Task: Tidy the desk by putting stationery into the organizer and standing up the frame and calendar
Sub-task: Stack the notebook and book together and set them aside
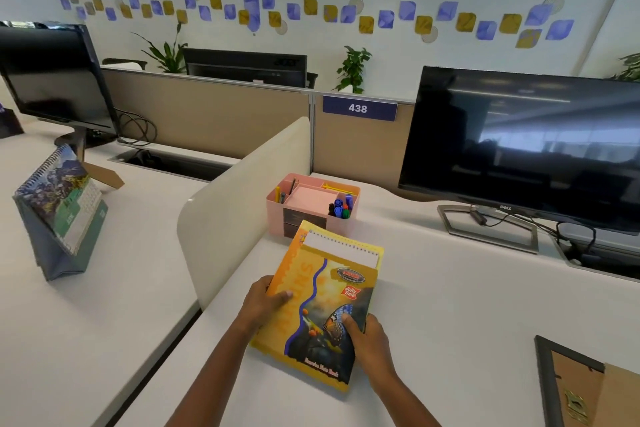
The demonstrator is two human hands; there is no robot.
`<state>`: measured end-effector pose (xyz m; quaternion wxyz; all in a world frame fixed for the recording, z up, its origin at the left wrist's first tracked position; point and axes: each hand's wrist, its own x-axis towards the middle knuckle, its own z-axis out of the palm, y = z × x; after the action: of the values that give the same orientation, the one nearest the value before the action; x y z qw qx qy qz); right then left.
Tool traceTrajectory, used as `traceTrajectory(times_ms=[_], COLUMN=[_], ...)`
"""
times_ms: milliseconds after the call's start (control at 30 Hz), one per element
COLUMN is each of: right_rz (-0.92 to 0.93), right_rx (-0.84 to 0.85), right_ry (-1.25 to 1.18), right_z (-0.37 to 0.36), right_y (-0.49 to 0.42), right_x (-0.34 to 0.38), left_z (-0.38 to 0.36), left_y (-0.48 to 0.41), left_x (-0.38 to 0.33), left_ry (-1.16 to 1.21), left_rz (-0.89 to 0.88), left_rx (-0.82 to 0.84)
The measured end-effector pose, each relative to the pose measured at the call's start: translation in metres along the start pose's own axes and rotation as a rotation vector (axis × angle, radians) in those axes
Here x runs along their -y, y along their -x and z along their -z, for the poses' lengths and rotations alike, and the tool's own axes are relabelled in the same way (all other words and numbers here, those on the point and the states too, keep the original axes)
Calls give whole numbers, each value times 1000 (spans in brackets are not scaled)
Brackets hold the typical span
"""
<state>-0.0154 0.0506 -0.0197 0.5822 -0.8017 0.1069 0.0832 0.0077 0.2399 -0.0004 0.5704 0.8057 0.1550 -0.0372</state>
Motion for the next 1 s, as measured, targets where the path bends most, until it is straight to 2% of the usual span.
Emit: traceTrajectory(times_ms=[233, 433, 567, 1000], right_rz=[20, 104, 147, 345], right_rx=[66, 95, 71, -8], right_ry=[183, 418, 463, 555], right_z=[-28, -45, -49, -53], right_y=[0, -1, 3, 2], right_x=[9, 16, 21, 6], left_z=[30, 39, 34, 21], left_y=[-7, -16, -14, -9], left_x=[23, 24, 16, 22], left_ry=[-106, -499, -694, -865], left_rz=[92, 156, 172, 47], left_rx=[-85, -171, -224, -368])
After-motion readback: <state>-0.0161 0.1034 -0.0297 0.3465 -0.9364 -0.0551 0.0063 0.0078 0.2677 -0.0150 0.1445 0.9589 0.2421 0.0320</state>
